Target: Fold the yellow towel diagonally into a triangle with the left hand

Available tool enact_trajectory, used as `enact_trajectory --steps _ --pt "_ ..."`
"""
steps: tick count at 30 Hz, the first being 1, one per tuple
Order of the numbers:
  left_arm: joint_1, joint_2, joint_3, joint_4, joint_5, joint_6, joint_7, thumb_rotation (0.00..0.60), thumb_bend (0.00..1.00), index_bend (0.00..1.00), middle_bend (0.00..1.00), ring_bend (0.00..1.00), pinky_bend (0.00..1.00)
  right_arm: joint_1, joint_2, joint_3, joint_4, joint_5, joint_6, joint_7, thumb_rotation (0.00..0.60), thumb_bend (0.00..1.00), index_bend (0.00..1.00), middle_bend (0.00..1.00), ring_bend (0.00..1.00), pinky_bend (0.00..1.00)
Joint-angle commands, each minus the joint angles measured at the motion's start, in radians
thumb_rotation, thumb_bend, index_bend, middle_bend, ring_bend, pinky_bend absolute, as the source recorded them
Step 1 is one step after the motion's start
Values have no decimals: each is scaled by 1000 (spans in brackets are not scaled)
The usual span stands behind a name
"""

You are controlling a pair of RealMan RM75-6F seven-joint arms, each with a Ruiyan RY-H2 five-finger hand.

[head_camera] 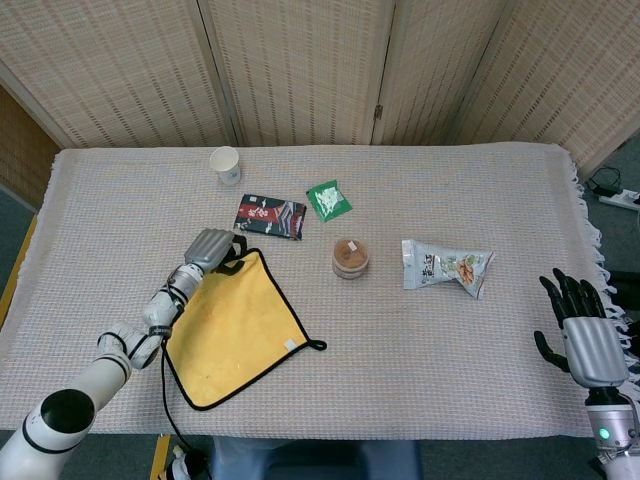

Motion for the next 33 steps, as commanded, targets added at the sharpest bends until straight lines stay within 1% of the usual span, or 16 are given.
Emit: enact_trajectory --steps 1,4,8,10,13,17,23,27,33 --pt "95 127 -6 -247 -24 111 162 600 463 615 1000 1000 1000 -1 2 -8 -6 -16 5 1 600 447 0 0 0 0" --pt "140 198 -5 -396 -50 147 277 600 464 610 1000 1000 1000 -3 5 -14 -12 -32 12 7 600 447 0 0 0 0" --pt "203 275 3 -567 -73 214 395 600 463 607 1000 1000 1000 -4 5 -15 -12 -40 20 8 600 447 0 0 0 0" --pt "232 305 12 -640 -69 255 442 600 463 605 1000 1000 1000 -4 5 -15 -12 -40 18 8 600 447 0 0 0 0" --pt "265 336 24 -711 -59 306 500 600 464 604 1000 1000 1000 -3 5 -18 -14 -46 18 8 600 447 0 0 0 0" --pt "309 374 41 -786 -50 356 537 600 464 604 1000 1000 1000 -6 6 -21 -18 -56 27 9 600 448 0 0 0 0" --pt "392 417 85 -867 -15 449 541 600 464 603 1000 1000 1000 -10 7 -19 -18 -58 37 10 600 447 0 0 0 0" --pt "439 426 115 -894 20 501 532 600 464 603 1000 1000 1000 -10 7 -22 -21 -68 41 9 600 448 0 0 0 0" --pt "509 408 161 -901 86 588 526 600 463 603 1000 1000 1000 -12 6 -26 -24 -78 45 8 600 447 0 0 0 0"
